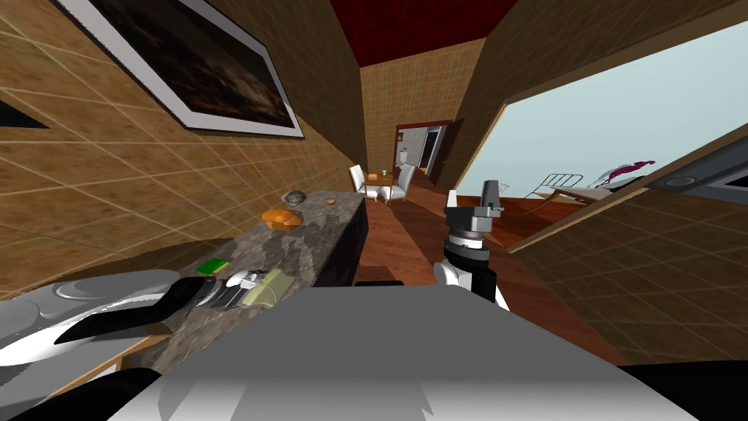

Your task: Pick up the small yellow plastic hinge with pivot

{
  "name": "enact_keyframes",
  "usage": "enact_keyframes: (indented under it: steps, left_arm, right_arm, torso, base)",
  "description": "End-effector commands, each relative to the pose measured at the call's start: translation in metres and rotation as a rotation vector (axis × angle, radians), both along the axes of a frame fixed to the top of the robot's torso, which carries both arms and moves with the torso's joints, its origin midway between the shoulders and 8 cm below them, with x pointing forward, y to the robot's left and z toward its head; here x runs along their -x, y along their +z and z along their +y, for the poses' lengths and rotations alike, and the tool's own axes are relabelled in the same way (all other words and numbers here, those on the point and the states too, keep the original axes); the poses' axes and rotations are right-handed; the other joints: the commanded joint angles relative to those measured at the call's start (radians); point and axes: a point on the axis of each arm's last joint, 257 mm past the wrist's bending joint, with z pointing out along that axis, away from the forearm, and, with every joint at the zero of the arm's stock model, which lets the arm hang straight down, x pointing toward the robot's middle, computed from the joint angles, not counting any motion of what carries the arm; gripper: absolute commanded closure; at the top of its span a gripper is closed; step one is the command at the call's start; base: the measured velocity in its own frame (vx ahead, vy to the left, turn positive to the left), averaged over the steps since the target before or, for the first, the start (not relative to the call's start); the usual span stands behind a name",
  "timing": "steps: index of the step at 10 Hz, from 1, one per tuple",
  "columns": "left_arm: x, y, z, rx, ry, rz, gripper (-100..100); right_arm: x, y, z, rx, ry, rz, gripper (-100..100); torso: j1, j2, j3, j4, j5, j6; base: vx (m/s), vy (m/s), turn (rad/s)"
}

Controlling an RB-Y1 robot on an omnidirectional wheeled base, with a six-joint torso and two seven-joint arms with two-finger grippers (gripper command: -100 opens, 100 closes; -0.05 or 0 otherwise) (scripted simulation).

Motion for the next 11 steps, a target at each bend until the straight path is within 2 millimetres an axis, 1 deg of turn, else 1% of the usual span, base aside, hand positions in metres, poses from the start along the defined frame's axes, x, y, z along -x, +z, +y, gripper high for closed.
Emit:
enact_keyframes:
  steps: [1,2,3,4,5,6,7,8,9,10,11]
  left_arm:
    - [0.005,-0.002,0.002,-0.004,0.022,0.030,-100]
    - [0.005,-0.002,0.002,-0.002,0.030,0.030,-100]
    - [0.014,-0.004,0.008,-0.021,0.031,0.082,-100]
    - [0.014,-0.004,0.008,-0.017,0.051,0.083,-100]
    - [0.023,-0.006,0.014,-0.036,0.049,0.131,-100]
    - [0.023,-0.006,0.014,-0.032,0.072,0.132,-100]
    - [0.032,-0.008,0.019,-0.048,0.083,0.176,-100]
    - [0.032,-0.008,0.019,-0.047,0.092,0.177,-100]
    - [0.040,-0.010,0.024,-0.061,0.110,0.216,-100]
    - [0.040,-0.010,0.024,-0.061,0.110,0.216,-100]
    - [0.048,-0.011,0.028,-0.074,0.125,0.250,-100]
  right_arm:
    - [0.000,0.000,0.000,0.000,0.000,0.000,0]
    - [0.000,0.000,0.000,0.000,0.000,0.000,0]
    - [0.000,0.000,0.000,0.000,0.000,0.000,0]
    - [0.000,0.000,0.000,0.000,0.000,0.000,0]
    - [0.000,0.000,0.000,0.000,0.000,0.000,0]
    - [0.000,0.000,0.000,0.000,0.000,0.000,0]
    - [0.000,0.000,0.000,0.000,0.000,0.000,0]
    - [0.000,0.000,0.000,0.000,0.000,0.000,0]
    - [0.000,0.000,0.000,0.000,0.000,0.000,0]
    - [0.000,0.000,0.000,0.000,0.000,0.000,0]
    - [0.000,0.000,0.000,0.000,0.000,0.000,0]
  torso:
    - [0.000,0.000,0.000,0.000,0.000,0.000]
    - [0.000,0.000,0.000,0.000,0.000,-0.001]
    - [0.000,0.001,0.001,0.000,0.000,-0.001]
    - [0.000,0.001,0.001,0.000,0.000,0.000]
    - [0.000,0.001,0.001,0.000,0.000,-0.001]
    - [0.000,0.001,0.001,0.000,0.000,0.000]
    - [0.000,0.001,0.001,0.000,0.000,-0.001]
    - [0.000,0.001,0.001,0.000,0.000,0.000]
    - [0.000,0.001,0.001,0.000,0.000,-0.001]
    - [0.000,0.001,0.001,0.000,0.000,-0.001]
    - [0.001,0.002,0.001,0.001,0.000,-0.001]
  base:
    - [0.015,-0.002,-0.088]
    - [0.007,0.000,0.001]
    - [0.009,-0.006,-0.160]
    - [0.007,0.000,-0.088]
    - [0.008,-0.002,-0.124]
    - [0.006,0.001,-0.077]
    - [0.006,0.000,-0.118]
    - [0.004,0.002,-0.063]
    - [0.004,0.000,-0.122]
    - [0.002,0.003,-0.048]
    - [0.002,0.001,-0.073]
